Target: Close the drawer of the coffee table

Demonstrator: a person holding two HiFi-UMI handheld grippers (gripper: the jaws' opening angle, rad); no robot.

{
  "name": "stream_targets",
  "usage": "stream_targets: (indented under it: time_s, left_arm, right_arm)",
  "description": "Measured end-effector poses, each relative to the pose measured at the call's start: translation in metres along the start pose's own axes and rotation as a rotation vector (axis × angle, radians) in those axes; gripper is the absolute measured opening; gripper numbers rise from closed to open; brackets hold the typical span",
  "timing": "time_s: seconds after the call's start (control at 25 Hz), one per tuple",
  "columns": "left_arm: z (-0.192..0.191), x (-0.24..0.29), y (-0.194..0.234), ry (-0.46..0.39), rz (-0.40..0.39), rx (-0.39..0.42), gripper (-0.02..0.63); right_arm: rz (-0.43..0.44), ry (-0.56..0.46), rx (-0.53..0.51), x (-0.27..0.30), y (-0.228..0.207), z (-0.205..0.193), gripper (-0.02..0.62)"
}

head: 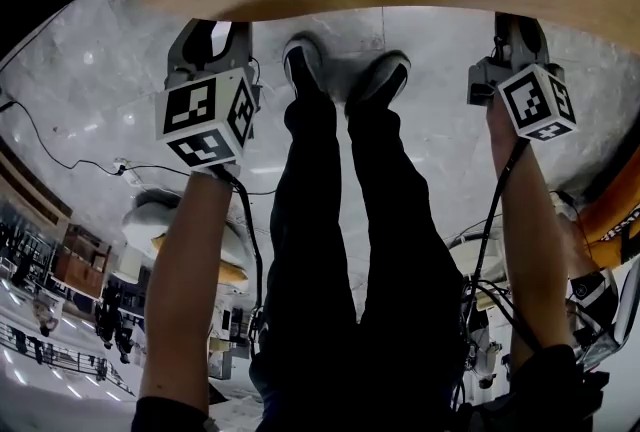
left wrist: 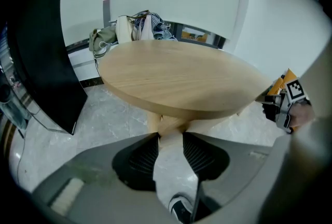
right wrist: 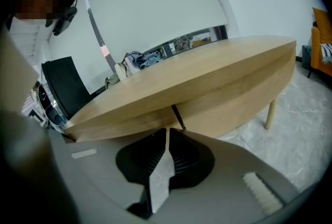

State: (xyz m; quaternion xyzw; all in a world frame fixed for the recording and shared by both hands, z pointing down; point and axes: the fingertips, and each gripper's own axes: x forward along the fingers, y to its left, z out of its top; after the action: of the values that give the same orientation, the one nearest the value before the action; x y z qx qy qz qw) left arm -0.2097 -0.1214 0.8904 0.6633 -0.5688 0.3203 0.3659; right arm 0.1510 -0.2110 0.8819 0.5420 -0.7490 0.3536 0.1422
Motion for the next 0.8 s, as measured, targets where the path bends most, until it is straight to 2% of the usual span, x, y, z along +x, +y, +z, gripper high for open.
stream_targets:
  time_s: [0.2,0.44,0.64,0.8]
  left_arm:
    - [0.006,0.004,0.004,-0.018,0.014,-0.008,0.158]
    - [0.003,0.003,0.001,-0.018,0.017,-0.004,0.158]
    - [0.002,0.0,0.004,-0.038,0.027,0.027,0.144]
    - [-0.015,-0.009,0.01,-0.01,0.052,-0.006,0.144]
  right_arm:
    - [0.011,-0.032,0.012,0.007,0.003,0.004,0.002]
    - [0.013,-0.021,-0.013,0.004,-0.001,0.001,0.002]
    - [0.029,0.015,-0.07,-0.002,0.009,-0.004,0.023]
    - [0.016,0.065,-0.06,-0.017,0.01,-0.023,0.024]
